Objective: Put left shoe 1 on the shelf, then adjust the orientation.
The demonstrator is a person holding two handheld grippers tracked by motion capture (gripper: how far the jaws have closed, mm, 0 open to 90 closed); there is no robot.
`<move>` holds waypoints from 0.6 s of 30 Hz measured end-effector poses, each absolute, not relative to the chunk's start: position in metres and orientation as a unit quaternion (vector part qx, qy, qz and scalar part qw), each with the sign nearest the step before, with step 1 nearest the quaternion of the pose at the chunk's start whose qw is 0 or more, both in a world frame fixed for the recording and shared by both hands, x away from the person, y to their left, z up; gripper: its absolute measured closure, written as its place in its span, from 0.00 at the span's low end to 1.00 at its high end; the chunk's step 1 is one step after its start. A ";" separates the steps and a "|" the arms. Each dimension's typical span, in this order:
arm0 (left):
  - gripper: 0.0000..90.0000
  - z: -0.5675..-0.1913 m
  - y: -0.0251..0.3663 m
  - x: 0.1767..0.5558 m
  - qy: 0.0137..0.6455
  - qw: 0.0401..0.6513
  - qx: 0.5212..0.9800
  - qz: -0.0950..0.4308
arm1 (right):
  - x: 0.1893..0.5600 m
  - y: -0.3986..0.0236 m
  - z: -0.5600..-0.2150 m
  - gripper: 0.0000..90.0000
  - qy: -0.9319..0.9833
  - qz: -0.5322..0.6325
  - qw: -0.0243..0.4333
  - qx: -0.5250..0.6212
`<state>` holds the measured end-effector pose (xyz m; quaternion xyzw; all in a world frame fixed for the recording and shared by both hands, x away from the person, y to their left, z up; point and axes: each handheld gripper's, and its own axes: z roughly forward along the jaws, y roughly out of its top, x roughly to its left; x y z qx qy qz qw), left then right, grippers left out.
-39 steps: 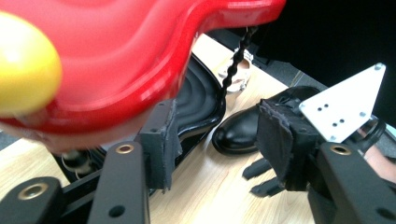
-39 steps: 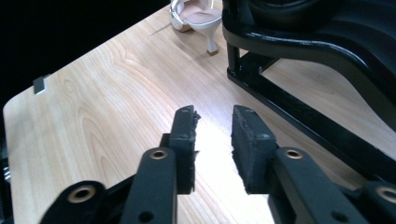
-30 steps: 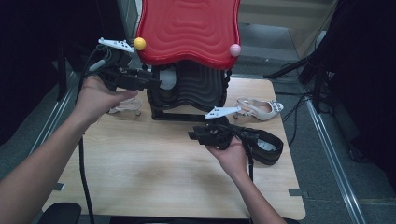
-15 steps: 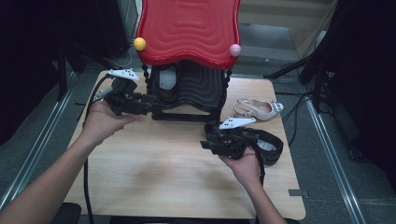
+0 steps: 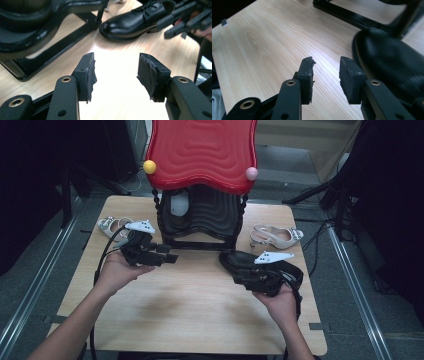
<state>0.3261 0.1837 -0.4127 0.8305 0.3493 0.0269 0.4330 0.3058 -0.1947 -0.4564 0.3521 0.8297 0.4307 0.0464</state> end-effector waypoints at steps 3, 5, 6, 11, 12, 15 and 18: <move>0.54 -0.422 0.183 0.323 0.345 0.437 0.830 0.019 | 0.304 -0.203 -0.457 0.72 0.827 0.429 0.050 0.360; 0.54 -0.429 0.183 0.320 0.348 0.442 0.827 0.009 | 0.304 -0.208 -0.458 0.73 0.828 0.424 0.052 0.363; 0.53 -0.432 0.183 0.320 0.349 0.442 0.826 0.008 | 0.304 -0.211 -0.459 0.73 0.826 0.424 0.051 0.368; 0.53 -0.443 0.182 0.319 0.355 0.436 0.827 -0.001 | 0.303 -0.220 -0.458 0.73 0.826 0.419 0.060 0.373; 0.53 -0.444 0.182 0.318 0.355 0.436 0.827 -0.003 | 0.303 -0.223 -0.457 0.73 0.824 0.420 0.061 0.374; 0.53 -0.448 0.184 0.318 0.353 0.436 0.828 -0.001 | 0.303 -0.231 -0.456 0.73 0.822 0.419 0.064 0.380; 0.53 -0.451 0.184 0.317 0.354 0.435 0.828 0.001 | 0.303 -0.241 -0.457 0.73 0.820 0.415 0.068 0.387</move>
